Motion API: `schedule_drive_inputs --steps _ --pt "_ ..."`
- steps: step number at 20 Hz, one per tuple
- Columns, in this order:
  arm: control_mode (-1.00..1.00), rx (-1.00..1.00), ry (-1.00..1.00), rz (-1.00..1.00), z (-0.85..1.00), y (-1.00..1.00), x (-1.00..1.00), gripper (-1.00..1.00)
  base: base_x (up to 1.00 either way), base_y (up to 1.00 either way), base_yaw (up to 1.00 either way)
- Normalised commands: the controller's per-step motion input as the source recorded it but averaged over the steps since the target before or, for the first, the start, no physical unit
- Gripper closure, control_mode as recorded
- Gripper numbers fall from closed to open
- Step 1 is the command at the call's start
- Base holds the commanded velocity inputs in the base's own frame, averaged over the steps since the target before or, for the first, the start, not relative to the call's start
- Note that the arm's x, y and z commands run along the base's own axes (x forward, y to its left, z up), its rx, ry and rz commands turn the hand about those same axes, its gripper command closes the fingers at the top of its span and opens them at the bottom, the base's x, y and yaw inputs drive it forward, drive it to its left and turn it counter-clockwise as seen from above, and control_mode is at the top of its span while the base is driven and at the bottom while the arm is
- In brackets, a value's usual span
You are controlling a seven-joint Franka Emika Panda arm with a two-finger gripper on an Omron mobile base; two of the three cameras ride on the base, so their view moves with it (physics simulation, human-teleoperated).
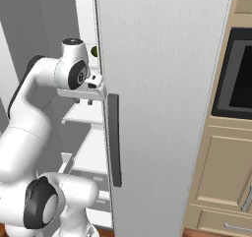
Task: Take the corn and lime out of the freezer and place them in the tupperware container on the counter. Then put the tupperware containing the vegetables back in the freezer.
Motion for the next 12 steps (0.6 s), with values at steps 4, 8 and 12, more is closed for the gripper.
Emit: schedule_drive_inputs --steps 4,8,12 --pt "-1.0 0.0 -0.05 0.0 0.0 0.0 -0.08 -1.0 0.0 0.0 0.0" --pt "-1.0 0.01 -0.16 0.0 0.29 0.0 -0.42 -1.0 0.0 0.0 0.0" --pt "-1.0 0.0 -0.1 -0.02 0.47 -0.01 -0.49 -1.0 0.0 0.0 0.0"
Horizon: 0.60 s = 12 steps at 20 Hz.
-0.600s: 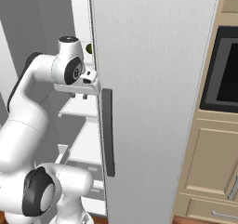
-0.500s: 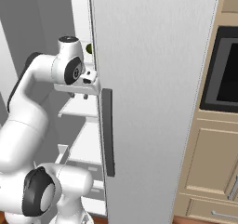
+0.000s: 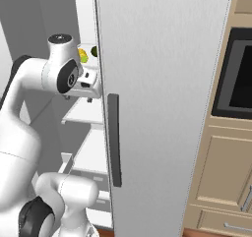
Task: Take the corn and lime out of the freezer and place them in the tupperware container on the counter. Then put the tupperware containing the vegetables back in the freezer.
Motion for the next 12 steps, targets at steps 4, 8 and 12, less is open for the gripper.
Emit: schedule_drive_inputs --steps 4,8,12 --pt "-1.0 0.0 0.0 -0.06 0.36 -0.06 -0.51 -1.0 0.0 0.0 0.0" --pt "-1.0 0.0 0.02 -0.04 0.12 -0.16 -0.52 -1.0 0.0 0.0 0.0" --pt "-1.0 0.0 0.1 -0.03 0.0 -0.19 -0.53 -1.0 0.0 0.0 0.0"
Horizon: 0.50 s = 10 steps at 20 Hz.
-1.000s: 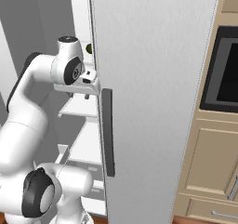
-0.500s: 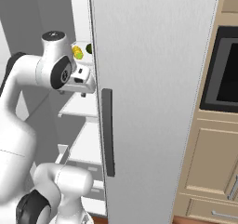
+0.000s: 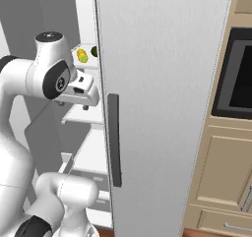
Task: Take the corn and lime out of the freezer and place them in the tupperware container on the counter. Then put the tupperware containing the vegetables back in the freezer.
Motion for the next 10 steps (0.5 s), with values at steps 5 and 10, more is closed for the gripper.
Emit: schedule_drive_inputs --steps 5,10 --pt "-1.0 0.0 0.19 -0.02 0.0 -0.19 -0.48 -1.0 0.0 0.0 0.0" --pt "-1.0 0.0 0.2 -0.01 0.0 -0.08 -0.25 -1.0 0.0 0.0 0.0"
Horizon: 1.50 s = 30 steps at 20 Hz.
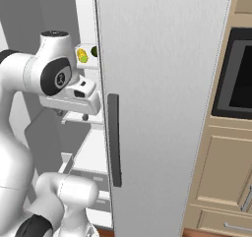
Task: Take the corn and lime out of the freezer and place them in the tupperware container on the counter. Then put the tupperware containing the vegetables back in the freezer.
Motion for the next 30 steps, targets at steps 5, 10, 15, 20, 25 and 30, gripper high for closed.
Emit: schedule_drive_inputs --steps 5,10,15,20,25,30 --pt "1.0 0.0 0.05 0.0 0.0 0.0 -0.02 -1.0 0.01 0.0 0.0" --pt "1.0 0.0 0.0 0.0 0.0 0.0 0.0 -1.0 0.74 0.0 0.0" --pt "1.0 0.0 0.0 0.0 0.0 0.0 0.0 -1.0 0.56 0.02 0.0" --pt "1.0 0.0 0.0 0.0 0.0 0.0 0.0 -1.0 0.05 0.41 0.0" --pt "1.0 0.0 0.0 0.0 0.0 0.0 0.0 -1.0 0.11 0.47 0.0" --pt "1.0 0.0 0.0 0.0 0.0 0.0 0.0 -1.0 0.37 0.22 0.0"
